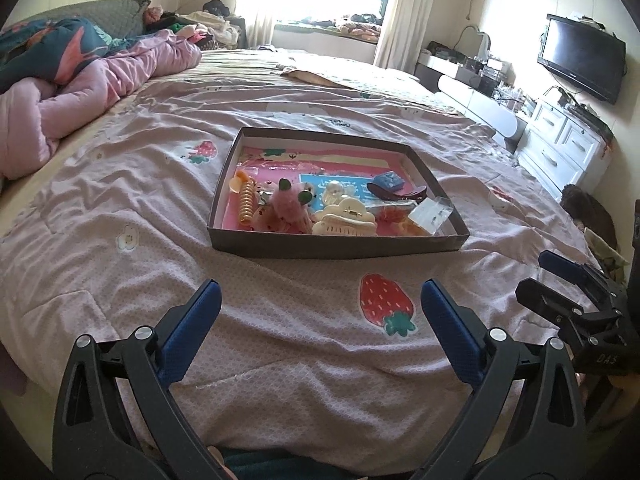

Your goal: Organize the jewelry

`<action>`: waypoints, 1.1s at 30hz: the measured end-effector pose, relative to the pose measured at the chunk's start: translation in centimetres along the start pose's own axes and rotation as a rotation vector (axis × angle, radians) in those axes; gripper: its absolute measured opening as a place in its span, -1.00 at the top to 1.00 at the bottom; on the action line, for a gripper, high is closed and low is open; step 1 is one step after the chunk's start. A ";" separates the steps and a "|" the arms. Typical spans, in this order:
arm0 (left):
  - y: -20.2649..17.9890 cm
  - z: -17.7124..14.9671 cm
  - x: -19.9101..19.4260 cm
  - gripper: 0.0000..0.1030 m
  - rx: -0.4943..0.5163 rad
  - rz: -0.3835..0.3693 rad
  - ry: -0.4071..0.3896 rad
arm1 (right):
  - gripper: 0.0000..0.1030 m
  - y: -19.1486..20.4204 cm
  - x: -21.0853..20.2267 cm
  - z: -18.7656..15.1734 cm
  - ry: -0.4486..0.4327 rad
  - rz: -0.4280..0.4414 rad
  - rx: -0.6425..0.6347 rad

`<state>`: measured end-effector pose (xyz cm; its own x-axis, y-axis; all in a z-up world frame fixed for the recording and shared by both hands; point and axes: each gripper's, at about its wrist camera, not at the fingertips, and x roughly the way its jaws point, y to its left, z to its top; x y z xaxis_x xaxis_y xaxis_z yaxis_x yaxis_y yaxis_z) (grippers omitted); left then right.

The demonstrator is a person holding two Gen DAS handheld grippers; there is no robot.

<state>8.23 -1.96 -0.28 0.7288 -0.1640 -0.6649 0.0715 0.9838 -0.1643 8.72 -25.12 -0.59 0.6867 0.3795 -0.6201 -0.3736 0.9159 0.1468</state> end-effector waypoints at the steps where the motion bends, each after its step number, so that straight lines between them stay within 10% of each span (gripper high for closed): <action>1: 0.0 0.0 0.0 -0.78 0.000 0.002 -0.001 | -0.87 0.0 0.0 0.0 -0.001 0.000 -0.001; 33: 0.4 0.3 -0.7 -0.78 -0.003 0.023 -0.013 | -0.87 0.3 0.0 0.1 -0.005 -0.004 -0.007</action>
<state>7.97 -1.44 0.37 0.7392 -0.1404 -0.6587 0.0529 0.9871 -0.1511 8.68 -24.82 -0.46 0.6911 0.3765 -0.6170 -0.3755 0.9164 0.1386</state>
